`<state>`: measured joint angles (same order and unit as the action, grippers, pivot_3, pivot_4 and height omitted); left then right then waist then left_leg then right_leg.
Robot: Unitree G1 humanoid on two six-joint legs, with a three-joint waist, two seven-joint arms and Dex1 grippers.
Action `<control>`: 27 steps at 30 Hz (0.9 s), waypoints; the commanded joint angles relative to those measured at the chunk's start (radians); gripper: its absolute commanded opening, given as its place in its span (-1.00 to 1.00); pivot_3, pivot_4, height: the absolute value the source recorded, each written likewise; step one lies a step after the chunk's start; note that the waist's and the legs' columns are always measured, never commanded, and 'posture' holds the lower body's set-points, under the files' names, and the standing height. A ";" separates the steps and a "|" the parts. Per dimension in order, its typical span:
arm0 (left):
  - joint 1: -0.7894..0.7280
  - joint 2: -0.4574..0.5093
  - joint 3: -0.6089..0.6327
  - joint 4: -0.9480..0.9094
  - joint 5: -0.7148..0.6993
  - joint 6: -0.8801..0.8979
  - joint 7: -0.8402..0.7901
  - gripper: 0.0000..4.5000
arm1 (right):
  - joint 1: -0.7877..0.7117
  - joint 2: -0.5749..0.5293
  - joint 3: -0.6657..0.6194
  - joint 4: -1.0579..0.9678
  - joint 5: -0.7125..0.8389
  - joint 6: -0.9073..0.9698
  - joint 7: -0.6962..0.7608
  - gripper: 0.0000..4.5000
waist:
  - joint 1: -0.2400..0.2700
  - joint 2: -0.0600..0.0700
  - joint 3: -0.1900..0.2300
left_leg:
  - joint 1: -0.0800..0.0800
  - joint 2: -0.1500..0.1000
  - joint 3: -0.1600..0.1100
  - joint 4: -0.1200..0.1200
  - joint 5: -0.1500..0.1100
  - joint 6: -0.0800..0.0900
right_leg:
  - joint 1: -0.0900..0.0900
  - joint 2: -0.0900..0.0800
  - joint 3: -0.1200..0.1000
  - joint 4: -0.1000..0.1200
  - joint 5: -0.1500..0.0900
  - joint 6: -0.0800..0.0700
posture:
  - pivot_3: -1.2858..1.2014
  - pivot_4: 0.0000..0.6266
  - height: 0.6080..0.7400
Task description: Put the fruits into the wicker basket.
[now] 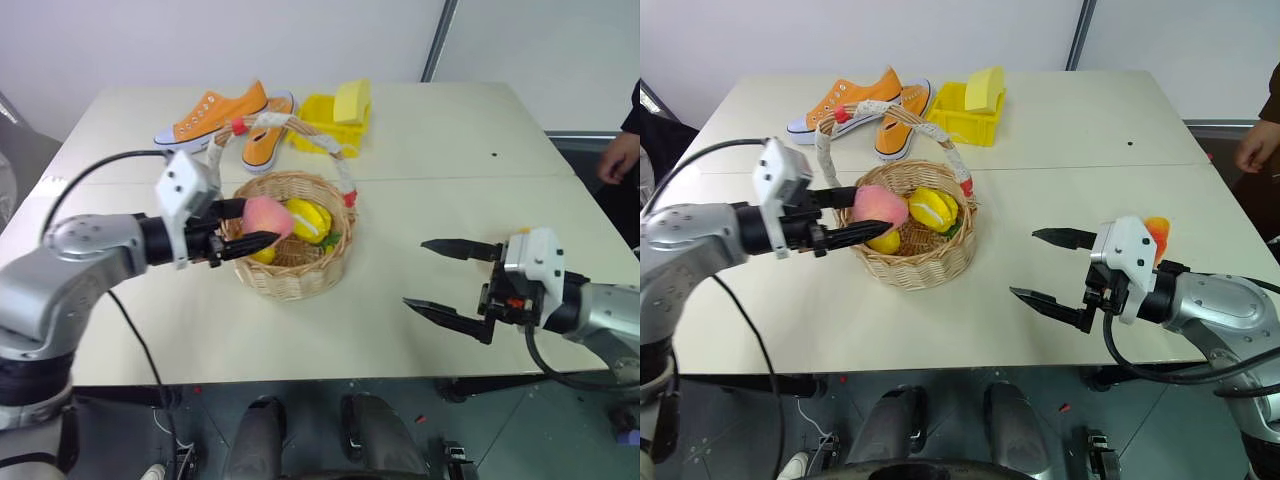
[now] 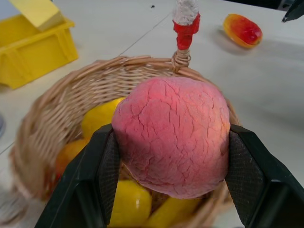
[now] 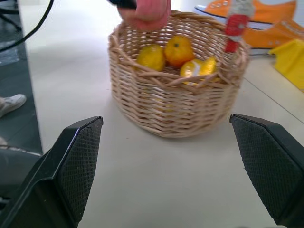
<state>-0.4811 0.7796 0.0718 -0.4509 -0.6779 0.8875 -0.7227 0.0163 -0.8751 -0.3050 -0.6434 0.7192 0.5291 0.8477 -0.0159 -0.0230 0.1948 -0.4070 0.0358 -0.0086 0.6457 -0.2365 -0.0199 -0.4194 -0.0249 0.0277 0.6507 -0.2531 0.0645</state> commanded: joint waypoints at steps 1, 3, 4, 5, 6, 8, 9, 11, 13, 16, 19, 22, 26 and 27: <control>-0.025 -0.021 -0.028 0.001 0.035 -0.042 0.009 0.98 | -0.008 0.016 -0.069 0.027 -0.006 0.031 -0.082 1.00 | 0.002 0.000 0.000 | 0.000 0.000 0.000 0.000 0.000 0.000 | 0.000 0.000 0.000 0.000 0.000 0.000 | 0.03 -0.52 1.00; -0.025 -0.042 -0.034 0.003 0.044 -0.074 -0.002 1.00 | -0.004 0.044 -0.114 0.076 -0.017 0.048 -0.153 1.00 | 0.004 0.000 0.000 | 0.000 0.000 0.000 0.000 0.000 0.000 | 0.000 0.000 0.000 0.000 0.000 0.000 | 0.03 -0.52 1.00; -0.027 -0.061 -0.027 0.008 0.029 -0.082 -0.007 1.00 | -0.003 0.058 -0.137 0.107 -0.029 0.066 -0.200 1.00 | 0.004 0.000 0.000 | -0.001 0.000 0.000 0.000 0.000 0.000 | 0.000 0.000 0.000 0.000 0.000 0.000 | 0.03 -0.52 1.00; -0.028 -0.081 -0.020 0.009 0.011 -0.094 -0.015 1.00 | 0.001 0.062 -0.149 0.138 -0.062 0.079 -0.241 1.00 | 0.005 0.000 0.000 | -0.001 -0.001 0.000 0.001 0.000 0.000 | 0.000 -0.001 0.000 0.000 -0.001 -0.002 | 0.03 -0.52 1.00; -0.026 -0.095 -0.016 0.005 -0.002 -0.103 -0.026 1.00 | 0.007 0.063 -0.155 0.165 -0.107 0.076 -0.278 1.00 | 0.006 0.000 0.000 | -0.001 -0.001 0.000 0.001 0.000 0.000 | 0.000 -0.001 0.000 0.000 -0.001 -0.002 | 0.03 -0.52 1.00; -0.014 -0.109 -0.026 -0.010 -0.003 -0.132 -0.053 1.00 | -0.002 0.070 -0.165 0.202 -0.170 0.108 -0.370 1.00 | 0.005 0.000 0.000 | -0.001 -0.001 0.000 0.001 0.000 0.000 | 0.000 -0.001 0.000 0.000 -0.001 -0.003 | 0.03 -0.52 1.00; -0.007 -0.116 -0.037 -0.019 -0.002 -0.143 -0.065 1.00 | -0.023 0.077 -0.168 0.219 -0.204 0.145 -0.443 1.00 | 0.005 0.000 0.000 | -0.001 -0.001 0.000 0.001 0.000 0.000 | 0.000 -0.001 0.000 0.000 -0.001 -0.003 | 0.03 -0.52 1.00; 0.000 -0.128 -0.061 -0.038 -0.007 -0.151 -0.084 1.00 | -0.085 0.091 -0.170 0.257 -0.250 0.279 -0.588 1.00 | -0.001 0.000 0.000 | -0.001 -0.001 0.000 0.001 0.000 0.000 | 0.000 -0.001 0.001 0.000 -0.001 -0.003 | 0.03 -0.52 1.00; -0.005 -0.145 -0.084 -0.049 -0.004 -0.157 -0.089 1.00 | -0.154 0.120 -0.172 0.302 -0.269 0.392 -0.686 1.00 | -0.002 0.001 -0.001 | 0.000 -0.001 0.001 0.001 0.000 0.000 | 0.000 -0.001 0.002 0.001 -0.001 -0.003 | 0.03 -0.52 1.00; -0.020 -0.174 -0.101 -0.054 -0.002 -0.159 -0.082 1.00 | -0.234 0.172 -0.182 0.358 -0.280 0.483 -0.759 1.00 | 0.000 0.001 -0.001 | 0.000 -0.001 0.001 0.001 0.000 0.000 | -0.001 0.000 0.002 0.002 -0.001 -0.003 | 0.03 -0.52 1.00; -0.022 -0.186 -0.112 -0.065 0.001 -0.160 -0.087 1.00 | -0.296 0.216 -0.197 0.410 -0.276 0.539 -0.789 1.00 | 0.000 0.002 -0.001 | 0.000 -0.001 0.000 0.001 0.000 0.000 | -0.001 0.000 0.003 0.002 -0.001 -0.002 | 0.03 -0.52 1.00; -0.018 -0.192 -0.120 -0.074 0.007 -0.160 -0.079 1.00 | -0.329 0.233 -0.185 0.466 -0.299 0.569 -0.809 1.00 | 0.000 0.002 -0.001 | -0.001 -0.001 0.000 0.001 0.000 0.000 | -0.001 0.000 0.003 0.002 0.000 0.000 | 0.03 -0.52 1.00; 0.002 -0.190 -0.122 -0.102 0.004 -0.155 -0.074 1.00 | -0.358 0.271 -0.205 0.523 -0.296 0.608 -0.822 1.00 | 0.000 0.002 -0.001 | -0.001 -0.001 0.000 0.001 0.000 0.000 | -0.001 0.000 0.003 0.001 0.000 0.001 | 0.03 -0.52 1.00; 0.005 -0.189 -0.122 -0.105 0.004 -0.155 -0.073 1.00 | -0.362 0.276 -0.209 0.528 -0.296 0.611 -0.818 1.00 | 0.000 0.002 -0.001 | -0.001 -0.001 0.000 0.001 0.000 0.000 | -0.001 0.000 0.003 0.001 0.000 0.001 | 0.03 -0.52 1.00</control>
<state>-0.4782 0.5865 -0.0590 -0.5182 -0.6660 0.7504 -0.7990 -0.3362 -0.5953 -0.4827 -0.1236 0.4277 1.1281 0.0336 -0.0157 -0.0207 0.1942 -0.4078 0.0343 -0.0083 0.6466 -0.2364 -0.0196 -0.4201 -0.0248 0.0306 0.6522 -0.2533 0.0653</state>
